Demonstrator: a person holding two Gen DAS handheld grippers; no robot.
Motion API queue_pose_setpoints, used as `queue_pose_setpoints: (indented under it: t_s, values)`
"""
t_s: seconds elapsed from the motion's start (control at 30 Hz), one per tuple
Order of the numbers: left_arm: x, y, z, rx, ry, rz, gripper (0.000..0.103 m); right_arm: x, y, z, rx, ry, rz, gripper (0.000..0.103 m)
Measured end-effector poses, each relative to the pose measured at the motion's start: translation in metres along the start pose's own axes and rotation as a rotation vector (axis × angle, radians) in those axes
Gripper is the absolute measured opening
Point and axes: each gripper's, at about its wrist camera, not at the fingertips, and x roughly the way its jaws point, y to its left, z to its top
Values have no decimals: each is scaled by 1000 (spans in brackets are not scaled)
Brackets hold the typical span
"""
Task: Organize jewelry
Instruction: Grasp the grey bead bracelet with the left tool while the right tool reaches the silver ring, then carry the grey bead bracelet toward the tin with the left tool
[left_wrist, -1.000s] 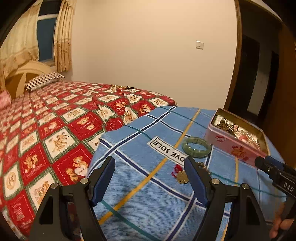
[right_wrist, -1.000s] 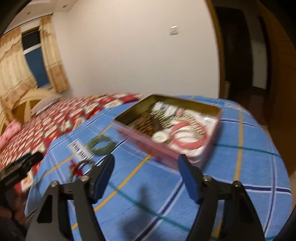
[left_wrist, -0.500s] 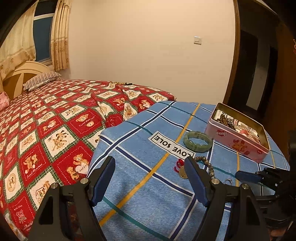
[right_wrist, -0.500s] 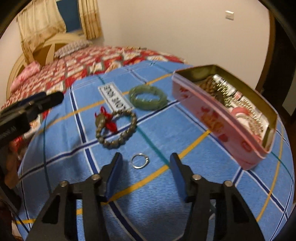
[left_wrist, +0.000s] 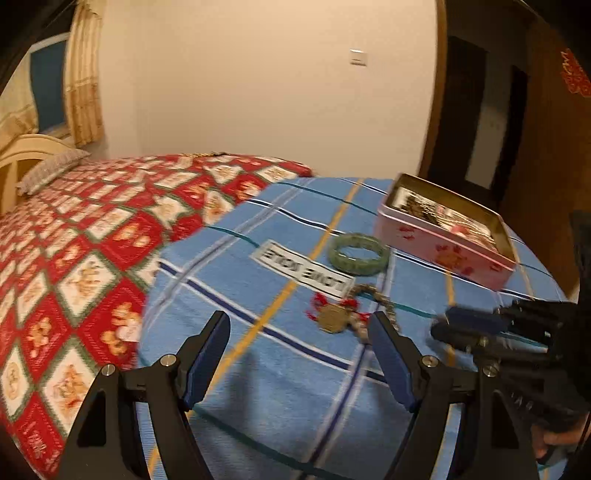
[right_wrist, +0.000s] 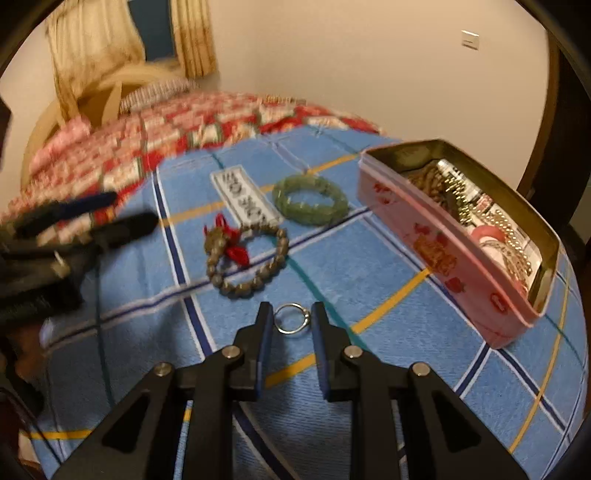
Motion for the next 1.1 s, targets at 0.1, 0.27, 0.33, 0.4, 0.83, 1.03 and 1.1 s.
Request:
queue_pose_setpoints:
  t_s: [0.1, 0.27, 0.33, 0.4, 0.83, 1.03, 1.1]
  values:
    - [8, -7, 0, -37, 44, -106, 77, -15, -11, -2, 55, -77, 8, 24]
    - [30, -30, 1, -11, 143, -138, 67, -22, -23, -1, 132, -113, 8, 24]
    - [37, -34, 3, -25, 161, -150, 56, -21, -24, 0, 140, -110, 13, 24]
    - [46, -38, 2, -35, 199, -149, 54, -22, -23, -1, 140, -112, 16, 24]
    - [33, -38, 4, -38, 137, -176, 8, -25, -29, -2, 165, -126, 29, 24]
    - [1, -52, 7, 70, -11, -221, 8, -28, -34, -3, 189, -147, 27, 24]
    - [-4, -50, 9, 68, -31, -249, 8, -29, -35, -3, 193, -154, 23, 24]
